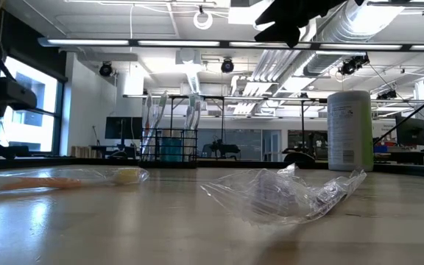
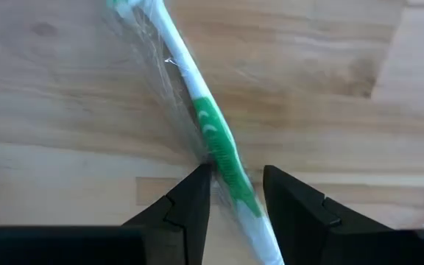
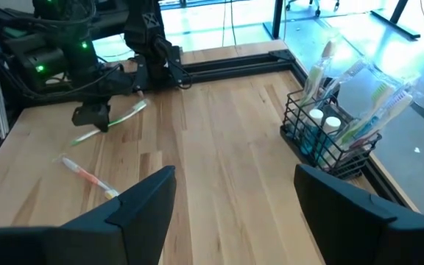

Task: Pick & Place toothbrushing station
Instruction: Put the green toothbrush into the black wire organizer

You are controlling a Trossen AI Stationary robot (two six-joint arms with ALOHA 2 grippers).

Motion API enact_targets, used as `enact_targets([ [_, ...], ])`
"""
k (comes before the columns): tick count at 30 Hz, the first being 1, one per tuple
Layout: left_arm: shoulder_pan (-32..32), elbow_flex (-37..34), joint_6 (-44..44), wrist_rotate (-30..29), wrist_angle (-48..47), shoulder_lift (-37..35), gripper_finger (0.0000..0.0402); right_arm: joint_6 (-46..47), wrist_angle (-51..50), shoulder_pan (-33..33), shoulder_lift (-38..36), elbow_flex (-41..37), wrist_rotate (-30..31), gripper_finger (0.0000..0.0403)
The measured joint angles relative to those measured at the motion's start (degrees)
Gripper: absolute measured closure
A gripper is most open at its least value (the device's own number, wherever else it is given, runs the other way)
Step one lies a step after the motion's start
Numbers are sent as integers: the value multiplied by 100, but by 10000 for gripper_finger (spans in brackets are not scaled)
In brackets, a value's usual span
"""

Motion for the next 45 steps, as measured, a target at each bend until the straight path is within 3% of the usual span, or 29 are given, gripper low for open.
enact_targets([
  [7, 0, -27, 383, 115, -40, 13, 285, -5, -2, 2, 0, 0, -2, 132],
  [13, -2, -34, 620, 139, -132, 16, 382, -4, -11, 2, 0, 0, -2, 132],
  [21, -2, -38, 717, 58, -211, 21, 392, -2, -61, 2, 0, 0, -2, 132],
  [35, 4, 263, 890, -685, -553, -163, 394, 186, -59, 2, 0, 0, -4, 132],
  [45, 7, 278, 866, -2252, -504, -1024, 394, 216, -60, 2, 0, 0, -38, 132],
])
